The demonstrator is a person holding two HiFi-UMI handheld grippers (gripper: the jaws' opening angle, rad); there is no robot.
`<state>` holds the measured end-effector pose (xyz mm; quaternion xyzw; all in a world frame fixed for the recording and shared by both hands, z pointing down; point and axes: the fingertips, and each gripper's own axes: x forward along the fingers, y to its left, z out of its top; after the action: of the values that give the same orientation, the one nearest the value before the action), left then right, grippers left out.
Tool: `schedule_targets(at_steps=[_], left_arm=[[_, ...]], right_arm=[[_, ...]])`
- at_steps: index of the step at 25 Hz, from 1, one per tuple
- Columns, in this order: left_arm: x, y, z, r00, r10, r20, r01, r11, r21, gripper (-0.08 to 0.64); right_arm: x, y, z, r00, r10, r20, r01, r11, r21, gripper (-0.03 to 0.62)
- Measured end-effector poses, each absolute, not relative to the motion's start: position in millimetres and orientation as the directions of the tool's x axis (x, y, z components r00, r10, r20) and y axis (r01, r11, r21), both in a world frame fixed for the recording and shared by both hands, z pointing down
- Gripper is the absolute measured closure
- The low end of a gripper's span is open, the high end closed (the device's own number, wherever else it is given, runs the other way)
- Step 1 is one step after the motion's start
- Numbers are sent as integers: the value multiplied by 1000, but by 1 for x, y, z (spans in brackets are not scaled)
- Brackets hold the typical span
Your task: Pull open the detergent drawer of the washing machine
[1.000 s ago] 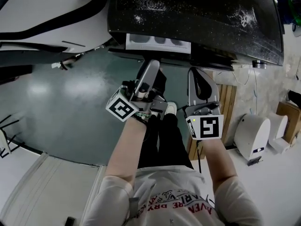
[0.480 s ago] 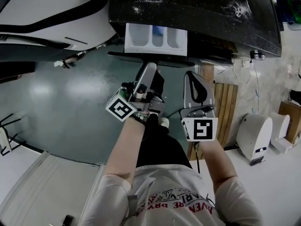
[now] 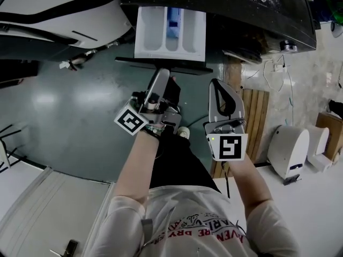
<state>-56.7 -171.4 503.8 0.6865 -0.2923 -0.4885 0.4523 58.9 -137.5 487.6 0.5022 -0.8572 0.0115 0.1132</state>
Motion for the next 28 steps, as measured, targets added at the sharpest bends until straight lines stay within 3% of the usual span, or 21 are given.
schedule_targets(at_steps=[20, 24, 26, 28], left_arm=[[-56, -149, 506, 353, -850, -390, 27, -407, 913, 279], [-57, -140, 516, 323, -890, -322, -3, -342, 940, 252], [-58, -136, 514, 301, -903, -307, 3, -321, 947, 188], [-58, -132, 514, 296, -913, -281, -6, -296, 955, 169]], right_arm=[[65, -85, 488, -493, -852, 175, -851, 514, 104, 592], [63, -83, 481, -484, -859, 165, -863, 500, 74, 592], [63, -79, 479, -487, -858, 163, -859, 504, 88, 592], [63, -73, 476, -493, -855, 161, -855, 510, 94, 592]])
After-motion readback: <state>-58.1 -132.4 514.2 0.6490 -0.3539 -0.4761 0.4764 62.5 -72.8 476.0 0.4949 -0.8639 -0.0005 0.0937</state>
